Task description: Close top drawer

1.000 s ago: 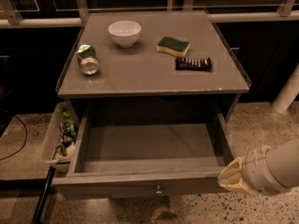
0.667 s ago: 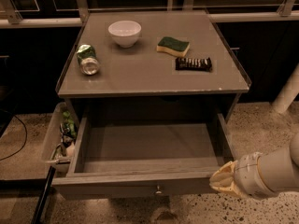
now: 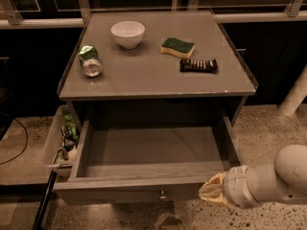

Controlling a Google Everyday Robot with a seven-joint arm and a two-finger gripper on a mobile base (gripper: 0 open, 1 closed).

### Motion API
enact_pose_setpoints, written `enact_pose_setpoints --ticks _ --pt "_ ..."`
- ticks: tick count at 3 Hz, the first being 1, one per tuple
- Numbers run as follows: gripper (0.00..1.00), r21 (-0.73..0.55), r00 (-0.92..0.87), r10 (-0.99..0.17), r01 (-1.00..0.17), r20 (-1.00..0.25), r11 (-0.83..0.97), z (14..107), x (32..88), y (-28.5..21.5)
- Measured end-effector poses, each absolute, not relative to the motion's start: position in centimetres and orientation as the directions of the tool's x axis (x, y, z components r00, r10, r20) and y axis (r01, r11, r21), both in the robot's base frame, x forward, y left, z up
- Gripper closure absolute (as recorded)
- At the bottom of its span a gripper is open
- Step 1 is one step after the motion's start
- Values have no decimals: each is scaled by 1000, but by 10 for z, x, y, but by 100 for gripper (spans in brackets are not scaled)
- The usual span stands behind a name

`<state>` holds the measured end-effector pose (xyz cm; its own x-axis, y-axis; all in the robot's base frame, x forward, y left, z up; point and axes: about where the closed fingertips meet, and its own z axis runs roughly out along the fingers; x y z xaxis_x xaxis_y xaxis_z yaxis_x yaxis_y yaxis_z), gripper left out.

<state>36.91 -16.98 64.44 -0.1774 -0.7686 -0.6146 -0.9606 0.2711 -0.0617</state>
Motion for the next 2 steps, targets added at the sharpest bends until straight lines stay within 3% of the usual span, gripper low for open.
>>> enact_pose_setpoints --ticks 1,2 --pt "86 -54 -175 -763 -963 -623 266 639 369 -167" --pt "63 -54 -175 -763 -963 -623 265 639 369 -167"
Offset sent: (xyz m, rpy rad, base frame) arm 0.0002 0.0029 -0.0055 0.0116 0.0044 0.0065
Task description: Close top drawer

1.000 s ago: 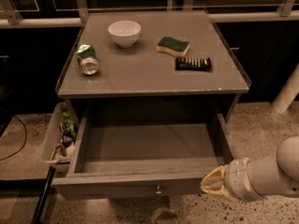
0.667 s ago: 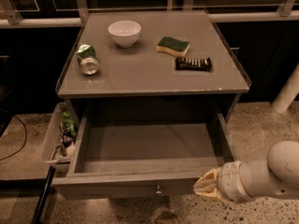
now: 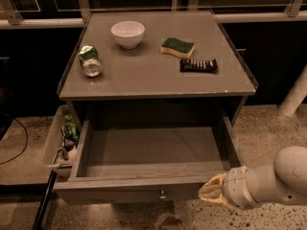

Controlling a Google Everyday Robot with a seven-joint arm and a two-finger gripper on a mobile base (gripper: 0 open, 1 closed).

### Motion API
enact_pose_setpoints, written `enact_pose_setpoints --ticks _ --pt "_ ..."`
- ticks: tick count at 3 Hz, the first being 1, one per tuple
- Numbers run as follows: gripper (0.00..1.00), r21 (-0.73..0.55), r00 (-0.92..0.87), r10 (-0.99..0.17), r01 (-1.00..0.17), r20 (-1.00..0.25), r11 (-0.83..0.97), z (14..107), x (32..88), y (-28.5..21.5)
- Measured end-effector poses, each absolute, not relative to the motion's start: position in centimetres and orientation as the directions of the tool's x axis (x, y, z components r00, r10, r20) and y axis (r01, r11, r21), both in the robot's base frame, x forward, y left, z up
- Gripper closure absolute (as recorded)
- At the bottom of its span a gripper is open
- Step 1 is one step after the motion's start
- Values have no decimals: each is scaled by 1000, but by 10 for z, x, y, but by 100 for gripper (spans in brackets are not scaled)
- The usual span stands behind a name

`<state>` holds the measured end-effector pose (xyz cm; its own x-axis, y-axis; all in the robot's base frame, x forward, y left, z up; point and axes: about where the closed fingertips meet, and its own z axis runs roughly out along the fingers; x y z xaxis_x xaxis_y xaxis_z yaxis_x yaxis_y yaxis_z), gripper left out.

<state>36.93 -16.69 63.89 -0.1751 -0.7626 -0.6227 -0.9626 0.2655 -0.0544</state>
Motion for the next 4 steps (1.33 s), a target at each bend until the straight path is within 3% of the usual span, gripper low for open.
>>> enact_pose_setpoints --ticks 2,3,4 --pt "16 -54 -175 -763 -963 -623 265 639 369 -167" --pt "0 -52 -175 -755 -963 -632 266 638 368 -165" --pt "0 -74 -148 -731 -962 -666 263 640 381 -157"
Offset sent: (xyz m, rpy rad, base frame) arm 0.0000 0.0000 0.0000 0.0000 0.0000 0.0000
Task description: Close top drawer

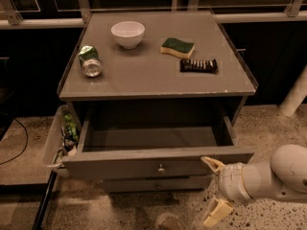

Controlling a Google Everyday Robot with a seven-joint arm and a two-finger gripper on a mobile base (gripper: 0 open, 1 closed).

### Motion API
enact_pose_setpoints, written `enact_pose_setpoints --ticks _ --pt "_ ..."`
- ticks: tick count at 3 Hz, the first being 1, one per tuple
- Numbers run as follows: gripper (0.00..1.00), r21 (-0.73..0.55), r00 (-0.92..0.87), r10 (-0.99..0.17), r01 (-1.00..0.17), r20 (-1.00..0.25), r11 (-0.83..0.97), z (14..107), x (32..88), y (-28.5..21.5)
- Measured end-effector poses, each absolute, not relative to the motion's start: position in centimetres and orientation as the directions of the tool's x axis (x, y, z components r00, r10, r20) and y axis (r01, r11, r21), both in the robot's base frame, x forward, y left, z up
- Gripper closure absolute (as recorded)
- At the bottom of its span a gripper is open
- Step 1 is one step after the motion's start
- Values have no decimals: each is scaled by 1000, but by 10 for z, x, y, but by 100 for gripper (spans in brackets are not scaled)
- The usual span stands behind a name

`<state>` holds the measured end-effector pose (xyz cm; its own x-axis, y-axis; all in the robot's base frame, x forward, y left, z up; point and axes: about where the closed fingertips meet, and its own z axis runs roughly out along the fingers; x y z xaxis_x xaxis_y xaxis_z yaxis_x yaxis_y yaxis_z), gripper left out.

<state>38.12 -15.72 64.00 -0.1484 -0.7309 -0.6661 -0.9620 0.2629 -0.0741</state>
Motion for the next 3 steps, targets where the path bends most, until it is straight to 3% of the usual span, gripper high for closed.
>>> enact_pose_setpoints --ticks 1,3 --pt "18 -121 -76 -718 -968 -692 220 639 411 -142" --pt "65 -165 -7 -718 -971 -696 170 628 486 -134"
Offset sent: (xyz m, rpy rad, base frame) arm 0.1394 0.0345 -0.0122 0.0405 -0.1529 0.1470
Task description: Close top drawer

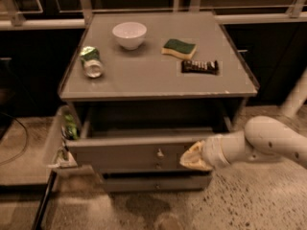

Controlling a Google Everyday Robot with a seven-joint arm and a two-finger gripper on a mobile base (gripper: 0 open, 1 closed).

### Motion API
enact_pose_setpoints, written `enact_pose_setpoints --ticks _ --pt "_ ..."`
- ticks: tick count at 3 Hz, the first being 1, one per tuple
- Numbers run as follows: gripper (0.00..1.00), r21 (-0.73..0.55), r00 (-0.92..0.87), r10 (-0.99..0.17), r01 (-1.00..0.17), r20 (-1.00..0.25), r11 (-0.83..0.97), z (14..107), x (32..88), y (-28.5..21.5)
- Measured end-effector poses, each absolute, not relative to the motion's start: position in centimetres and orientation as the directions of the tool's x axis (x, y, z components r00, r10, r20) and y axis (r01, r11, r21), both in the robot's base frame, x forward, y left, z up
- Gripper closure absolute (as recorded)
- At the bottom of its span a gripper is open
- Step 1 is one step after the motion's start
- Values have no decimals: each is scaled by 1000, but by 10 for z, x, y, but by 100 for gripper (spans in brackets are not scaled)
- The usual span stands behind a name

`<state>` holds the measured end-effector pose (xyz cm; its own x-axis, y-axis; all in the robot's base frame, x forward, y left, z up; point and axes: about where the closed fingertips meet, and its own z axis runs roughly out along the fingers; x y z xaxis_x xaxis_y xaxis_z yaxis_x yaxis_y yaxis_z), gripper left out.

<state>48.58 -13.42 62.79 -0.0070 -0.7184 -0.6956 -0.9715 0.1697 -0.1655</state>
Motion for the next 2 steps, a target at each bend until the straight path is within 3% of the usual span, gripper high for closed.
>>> enact_pose_setpoints --ticks 1,2 --pt "88 -184 -21 -738 -963 -674 196 634 526 -151" --pt "100 -195 -39 -751 -956 -660 221 639 543 -165"
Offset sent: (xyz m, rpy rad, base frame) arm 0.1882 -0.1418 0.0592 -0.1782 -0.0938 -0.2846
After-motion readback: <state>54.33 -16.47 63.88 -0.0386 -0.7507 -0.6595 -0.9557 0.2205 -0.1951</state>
